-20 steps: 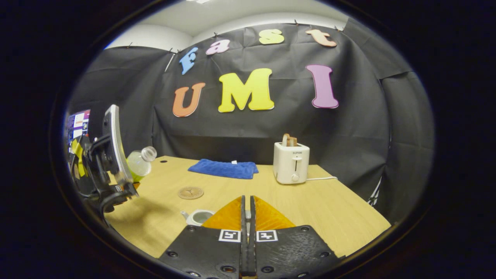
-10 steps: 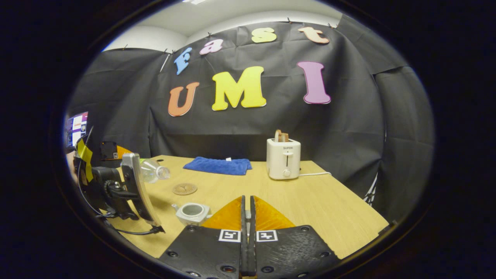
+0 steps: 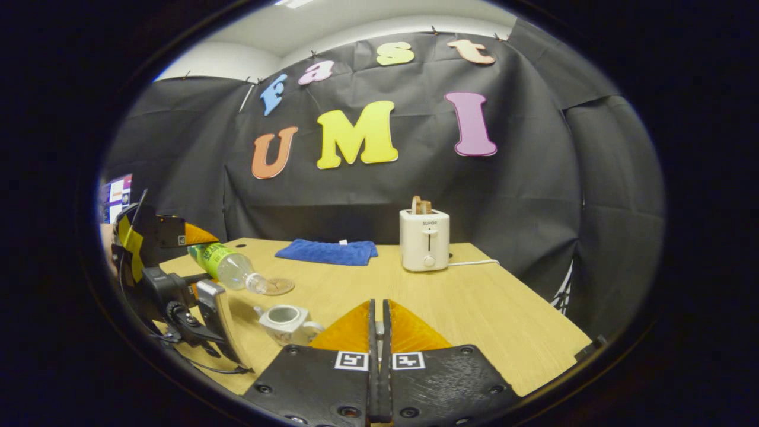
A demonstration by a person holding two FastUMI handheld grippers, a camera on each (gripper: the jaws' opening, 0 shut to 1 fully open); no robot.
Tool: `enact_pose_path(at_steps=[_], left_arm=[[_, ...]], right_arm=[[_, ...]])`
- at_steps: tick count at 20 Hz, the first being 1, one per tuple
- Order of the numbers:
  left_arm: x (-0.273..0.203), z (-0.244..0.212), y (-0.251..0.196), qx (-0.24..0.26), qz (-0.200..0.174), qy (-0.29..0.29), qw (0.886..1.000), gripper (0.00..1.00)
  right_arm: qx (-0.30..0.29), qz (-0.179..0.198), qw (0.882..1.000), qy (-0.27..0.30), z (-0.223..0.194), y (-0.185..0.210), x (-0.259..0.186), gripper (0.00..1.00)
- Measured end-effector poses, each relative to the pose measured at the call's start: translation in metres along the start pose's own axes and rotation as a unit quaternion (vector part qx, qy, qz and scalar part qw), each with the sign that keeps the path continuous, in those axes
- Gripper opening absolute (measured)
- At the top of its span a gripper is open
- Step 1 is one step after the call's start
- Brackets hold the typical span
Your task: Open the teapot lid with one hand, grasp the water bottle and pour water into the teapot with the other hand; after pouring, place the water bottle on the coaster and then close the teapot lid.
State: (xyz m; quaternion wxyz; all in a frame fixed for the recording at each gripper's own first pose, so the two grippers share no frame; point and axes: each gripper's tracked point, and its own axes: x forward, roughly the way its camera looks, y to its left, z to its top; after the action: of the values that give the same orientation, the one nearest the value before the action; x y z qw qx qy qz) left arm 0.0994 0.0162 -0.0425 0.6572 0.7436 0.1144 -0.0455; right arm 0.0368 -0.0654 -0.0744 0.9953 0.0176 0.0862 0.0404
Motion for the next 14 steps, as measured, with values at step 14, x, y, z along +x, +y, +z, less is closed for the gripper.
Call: enact_pose_path(at_steps=[14], left_arm=[[0.005, 0.017, 0.016, 0.104, 0.012, 0.001, 0.994, 0.75]], right_arm=[[-0.001, -0.006, 1.0, -0.006, 0.001, -0.011, -0.007, 0.0]])
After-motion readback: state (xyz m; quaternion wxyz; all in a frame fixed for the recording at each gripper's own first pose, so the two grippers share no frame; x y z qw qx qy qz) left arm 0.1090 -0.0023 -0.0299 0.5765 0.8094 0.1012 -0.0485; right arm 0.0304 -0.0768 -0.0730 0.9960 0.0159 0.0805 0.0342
